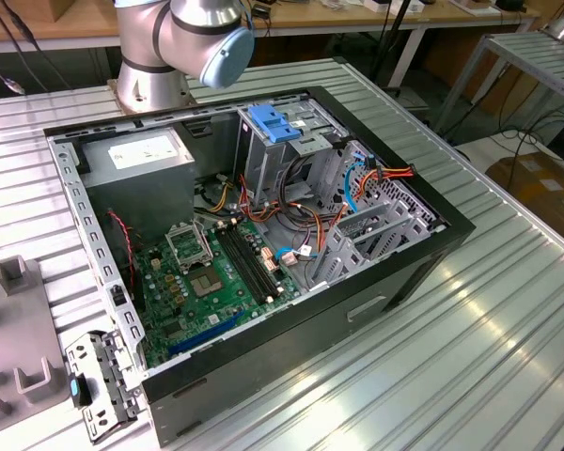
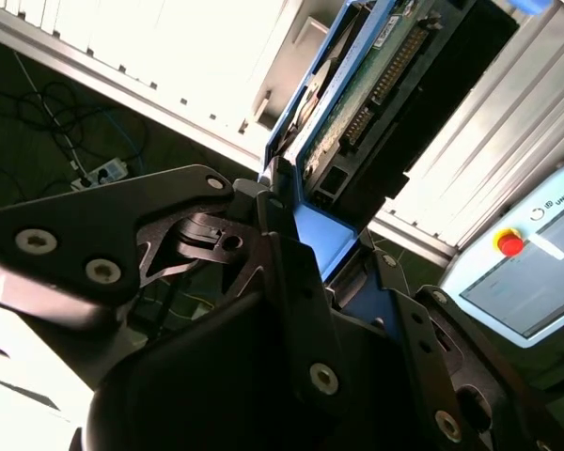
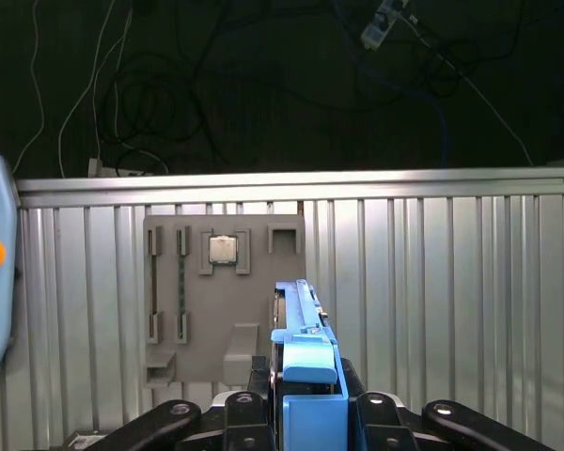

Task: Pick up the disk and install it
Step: 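Pick up the disk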

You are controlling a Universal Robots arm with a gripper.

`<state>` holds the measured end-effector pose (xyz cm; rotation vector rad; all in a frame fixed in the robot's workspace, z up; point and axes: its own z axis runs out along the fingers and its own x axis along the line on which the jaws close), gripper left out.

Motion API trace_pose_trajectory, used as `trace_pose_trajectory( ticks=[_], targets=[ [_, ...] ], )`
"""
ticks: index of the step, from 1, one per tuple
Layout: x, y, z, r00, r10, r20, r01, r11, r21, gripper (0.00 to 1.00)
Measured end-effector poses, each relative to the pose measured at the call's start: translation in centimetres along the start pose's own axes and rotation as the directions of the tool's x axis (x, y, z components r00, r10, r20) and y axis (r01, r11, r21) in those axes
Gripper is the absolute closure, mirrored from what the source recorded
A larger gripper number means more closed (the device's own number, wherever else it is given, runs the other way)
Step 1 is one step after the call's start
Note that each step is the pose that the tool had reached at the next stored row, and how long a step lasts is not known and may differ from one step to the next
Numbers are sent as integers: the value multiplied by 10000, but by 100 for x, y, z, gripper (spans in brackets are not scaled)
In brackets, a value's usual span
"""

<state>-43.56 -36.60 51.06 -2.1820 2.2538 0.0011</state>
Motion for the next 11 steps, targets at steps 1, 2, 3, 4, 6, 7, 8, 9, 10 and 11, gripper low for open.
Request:
trace_pose_trajectory(
  ticks=[1,2,3,4,6,7,8,9,10,11],
  targets=[
    [0,-11,-1,10000,0,-1,0,10000,-1,63],
    [0,-19,-1,10000,0,-1,0,10000,-1,63],
    [-1,-34,0,10000,0,0,0,10000,-1,63],
    [-1,-46,-1,10000,0,-1,0,10000,-2,63],
    [-2,-66,0,10000,0,0,0,10000,-1,63],
    [-2,-74,0,10000,0,0,0,10000,-1,63],
    [-3,-84,0,10000,0,0,0,10000,0,63],
    [-3,-92,0,10000,1,0,-1,10000,-1,63],
    [-3,-101,0,10000,1,-1,-1,10000,-1,63],
    [-4,-110,0,10000,0,-1,0,10000,-1,63]
  ],
)
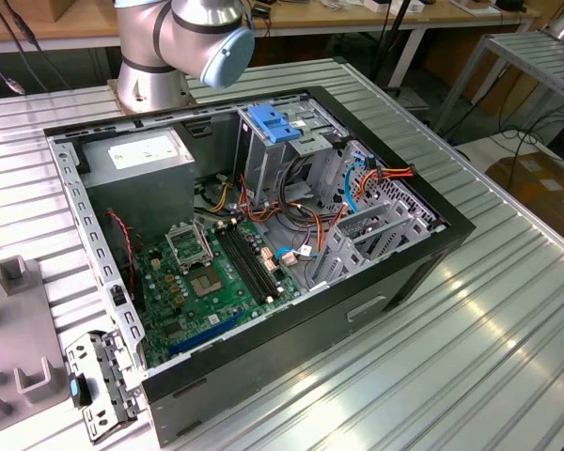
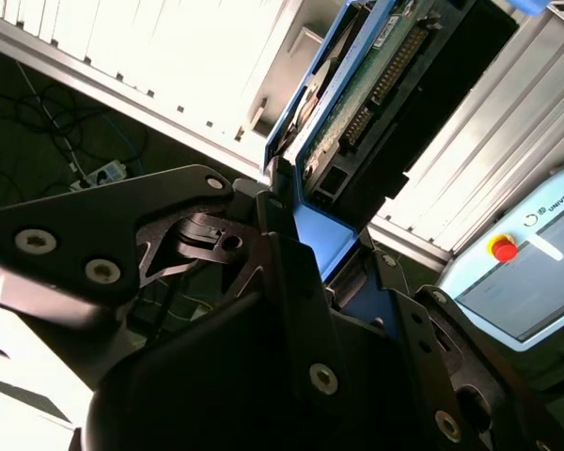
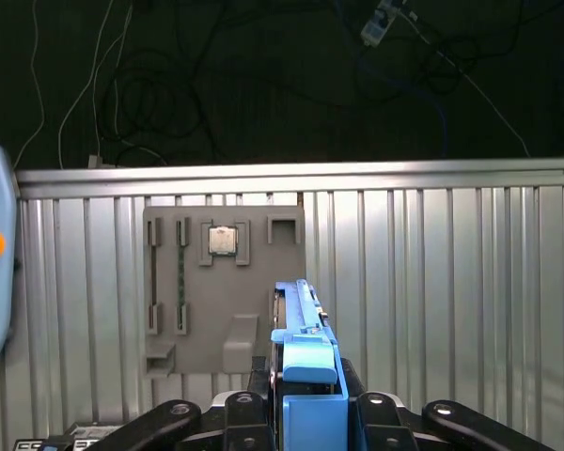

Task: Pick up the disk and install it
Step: 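Pick up the disk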

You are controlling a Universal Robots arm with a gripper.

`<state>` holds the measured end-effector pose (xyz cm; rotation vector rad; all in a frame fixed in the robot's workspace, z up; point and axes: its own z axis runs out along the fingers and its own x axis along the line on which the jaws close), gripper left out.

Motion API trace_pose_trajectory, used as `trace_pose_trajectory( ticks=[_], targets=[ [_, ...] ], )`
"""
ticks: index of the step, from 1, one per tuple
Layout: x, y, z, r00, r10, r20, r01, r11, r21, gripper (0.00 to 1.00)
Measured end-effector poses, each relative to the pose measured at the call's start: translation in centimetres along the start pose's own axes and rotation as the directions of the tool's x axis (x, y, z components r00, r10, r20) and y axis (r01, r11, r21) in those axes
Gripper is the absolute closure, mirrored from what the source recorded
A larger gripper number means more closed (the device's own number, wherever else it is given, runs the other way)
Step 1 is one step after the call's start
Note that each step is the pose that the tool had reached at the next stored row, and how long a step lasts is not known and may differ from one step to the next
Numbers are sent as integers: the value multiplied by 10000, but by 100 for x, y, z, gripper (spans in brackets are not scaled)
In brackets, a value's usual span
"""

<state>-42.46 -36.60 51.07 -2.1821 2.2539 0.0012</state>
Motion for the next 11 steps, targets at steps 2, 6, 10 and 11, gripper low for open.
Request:
trace_pose_trajectory(
  ticks=[2,6,10,11],
  targets=[
    [-1,-23,0,10000,0,0,0,10000,0,63],
    [-2,-72,0,10000,0,0,0,10000,1,63],
    [-3,-110,1,10000,0,0,0,10000,1,63],
    [-3,-119,1,10000,0,0,0,10000,1,63]
  ],
)
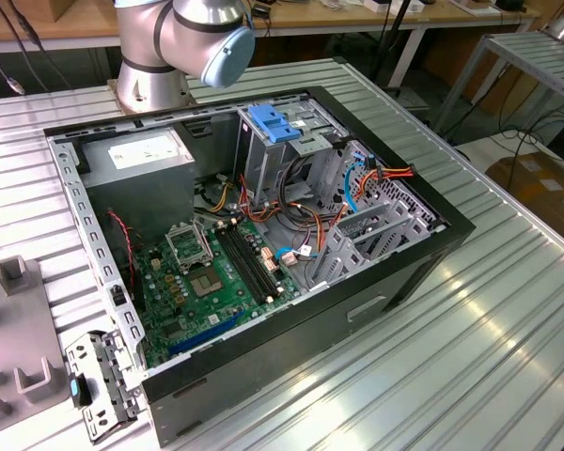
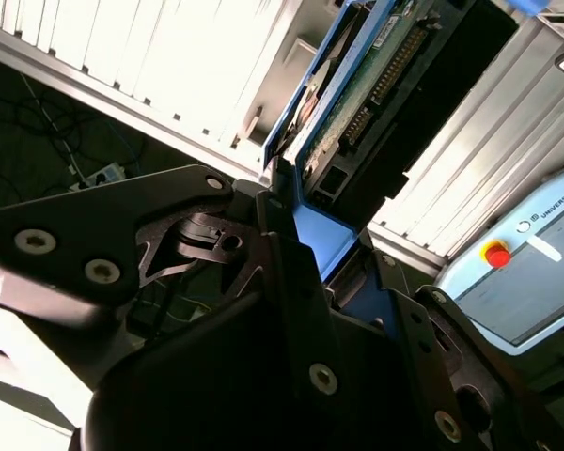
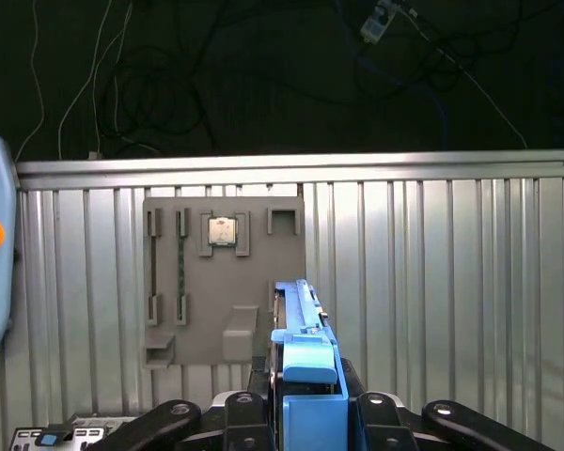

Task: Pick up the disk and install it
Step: 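Pick up the disk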

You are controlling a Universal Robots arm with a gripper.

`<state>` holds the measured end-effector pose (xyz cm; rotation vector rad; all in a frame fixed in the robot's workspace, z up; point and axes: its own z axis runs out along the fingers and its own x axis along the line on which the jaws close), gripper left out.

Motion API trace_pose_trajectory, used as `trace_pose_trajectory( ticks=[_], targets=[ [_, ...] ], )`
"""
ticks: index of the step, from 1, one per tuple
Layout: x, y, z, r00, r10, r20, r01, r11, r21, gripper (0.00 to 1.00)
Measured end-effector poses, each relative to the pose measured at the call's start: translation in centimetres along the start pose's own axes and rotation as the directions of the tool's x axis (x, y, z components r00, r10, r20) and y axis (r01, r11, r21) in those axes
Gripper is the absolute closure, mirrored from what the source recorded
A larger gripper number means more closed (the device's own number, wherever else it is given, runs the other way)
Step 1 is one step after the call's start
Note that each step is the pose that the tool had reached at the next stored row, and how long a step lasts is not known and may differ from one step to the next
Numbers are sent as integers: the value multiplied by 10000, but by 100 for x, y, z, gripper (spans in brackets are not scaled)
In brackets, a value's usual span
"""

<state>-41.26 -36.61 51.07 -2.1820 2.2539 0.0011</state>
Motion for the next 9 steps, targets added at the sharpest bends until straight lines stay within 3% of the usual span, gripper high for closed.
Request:
trace_pose_trajectory(
  ticks=[9],
  targets=[
    [16,-94,0,10000,-1,0,1,10000,-1,63]
  ],
)
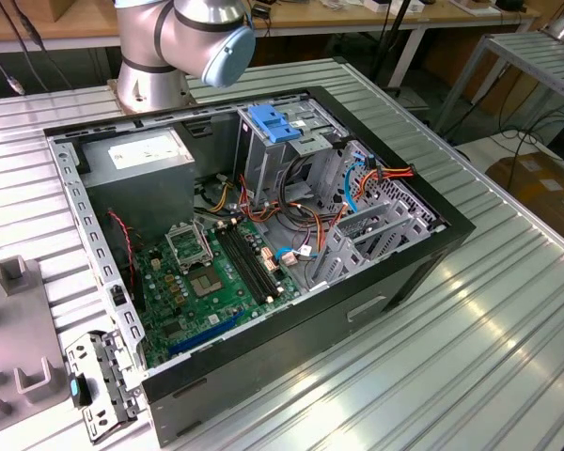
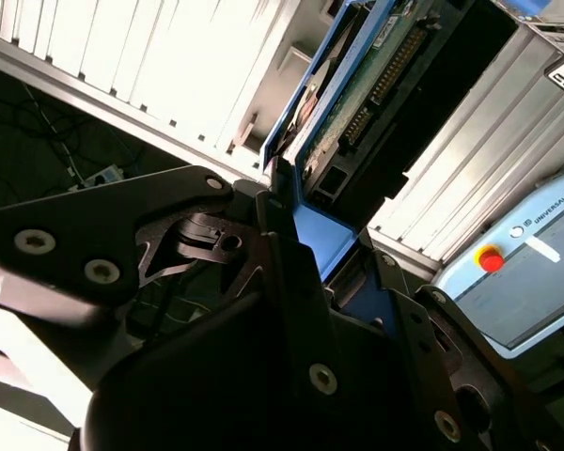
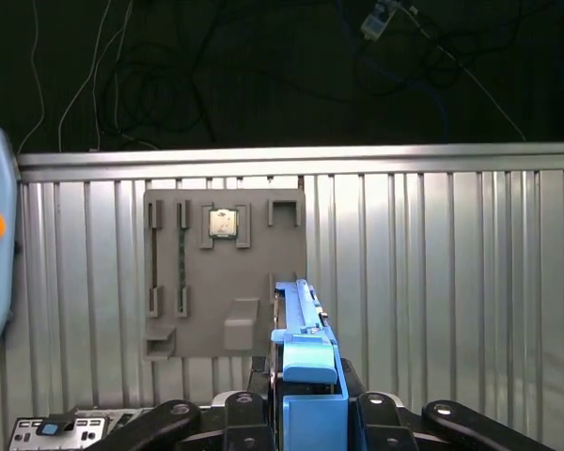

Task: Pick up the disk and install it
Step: 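Pick up the disk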

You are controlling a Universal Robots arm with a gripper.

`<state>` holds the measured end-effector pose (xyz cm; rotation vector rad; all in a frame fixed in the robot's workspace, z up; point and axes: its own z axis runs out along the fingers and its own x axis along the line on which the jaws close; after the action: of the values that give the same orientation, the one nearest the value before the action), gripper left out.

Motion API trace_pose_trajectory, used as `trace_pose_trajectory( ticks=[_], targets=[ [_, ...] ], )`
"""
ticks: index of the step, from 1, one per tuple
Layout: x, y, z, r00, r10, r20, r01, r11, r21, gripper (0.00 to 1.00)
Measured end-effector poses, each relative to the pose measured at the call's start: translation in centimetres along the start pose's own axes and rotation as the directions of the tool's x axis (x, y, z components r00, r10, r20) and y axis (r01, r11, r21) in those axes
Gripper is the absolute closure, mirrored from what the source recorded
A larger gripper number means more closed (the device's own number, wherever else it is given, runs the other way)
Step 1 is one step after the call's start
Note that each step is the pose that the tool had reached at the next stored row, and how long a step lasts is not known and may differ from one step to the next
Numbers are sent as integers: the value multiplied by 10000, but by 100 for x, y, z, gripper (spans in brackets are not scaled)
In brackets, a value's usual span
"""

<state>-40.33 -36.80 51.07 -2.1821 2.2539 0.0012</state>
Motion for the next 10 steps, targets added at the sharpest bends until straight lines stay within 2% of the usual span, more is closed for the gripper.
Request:
trace_pose_trajectory(
  ticks=[6,10],
  targets=[
    [26,-39,0,10000,0,-1,0,10000,0,63],
    [28,-95,0,10000,0,0,0,10000,1,63]
  ],
)
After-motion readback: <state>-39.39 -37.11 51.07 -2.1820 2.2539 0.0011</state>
